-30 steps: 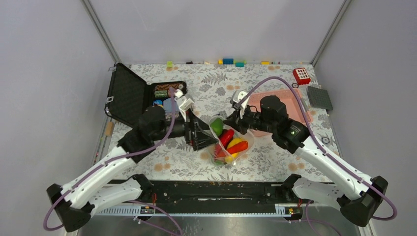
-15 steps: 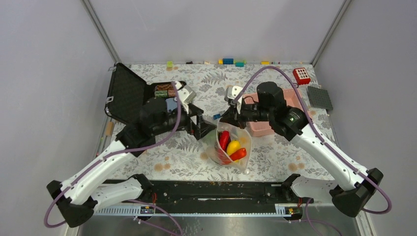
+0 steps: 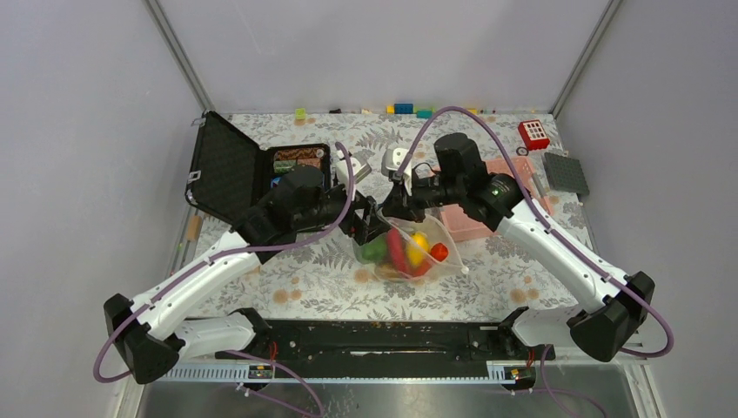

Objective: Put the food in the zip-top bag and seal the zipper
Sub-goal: Adjust the zipper food storage bag at the center of the board.

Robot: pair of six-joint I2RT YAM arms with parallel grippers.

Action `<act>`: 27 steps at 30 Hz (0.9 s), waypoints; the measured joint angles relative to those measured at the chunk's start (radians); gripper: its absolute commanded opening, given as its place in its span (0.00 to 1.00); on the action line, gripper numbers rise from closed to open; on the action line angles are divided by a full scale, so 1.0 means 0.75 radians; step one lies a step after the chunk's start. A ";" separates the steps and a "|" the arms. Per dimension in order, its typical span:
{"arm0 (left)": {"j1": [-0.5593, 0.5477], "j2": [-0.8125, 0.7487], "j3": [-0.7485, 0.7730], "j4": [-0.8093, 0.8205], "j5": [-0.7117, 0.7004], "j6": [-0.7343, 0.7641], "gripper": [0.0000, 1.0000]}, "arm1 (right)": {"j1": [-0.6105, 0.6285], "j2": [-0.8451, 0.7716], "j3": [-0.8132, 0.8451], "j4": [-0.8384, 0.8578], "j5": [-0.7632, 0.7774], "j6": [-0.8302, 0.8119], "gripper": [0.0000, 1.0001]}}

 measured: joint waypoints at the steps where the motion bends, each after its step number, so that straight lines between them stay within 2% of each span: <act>1: 0.000 0.001 -0.011 0.024 0.001 0.012 0.82 | 0.000 0.000 0.000 -0.001 -0.022 -0.012 0.10; 9: 0.000 -0.073 -0.227 0.188 0.125 0.143 0.81 | -0.002 -0.002 0.018 -0.156 -0.228 -0.197 0.08; 12: 0.000 -0.089 -0.258 0.223 0.194 0.172 0.76 | -0.002 -0.002 0.035 -0.199 -0.289 -0.240 0.08; 16: 0.000 -0.080 -0.258 0.278 0.263 0.182 0.65 | -0.002 0.006 0.059 -0.233 -0.355 -0.266 0.08; 18: 0.000 -0.061 -0.258 0.307 0.304 0.183 0.51 | -0.003 0.020 0.080 -0.247 -0.376 -0.274 0.09; 19: 0.000 -0.052 -0.258 0.315 0.318 0.181 0.44 | -0.003 0.030 0.089 -0.251 -0.385 -0.274 0.12; 22: -0.004 -0.026 -0.258 0.333 0.377 0.184 0.13 | -0.006 0.054 0.106 -0.256 -0.370 -0.272 0.21; 23: -0.006 -0.025 -0.258 0.332 0.388 0.182 0.02 | -0.010 0.057 0.107 -0.254 -0.356 -0.268 0.27; 25: -0.009 -0.025 -0.259 0.332 0.392 0.180 0.00 | -0.017 0.056 0.107 -0.252 -0.328 -0.253 0.54; 27: -0.006 -0.025 -0.268 0.343 0.384 0.171 0.00 | -0.016 0.043 0.106 -0.256 -0.294 -0.234 0.66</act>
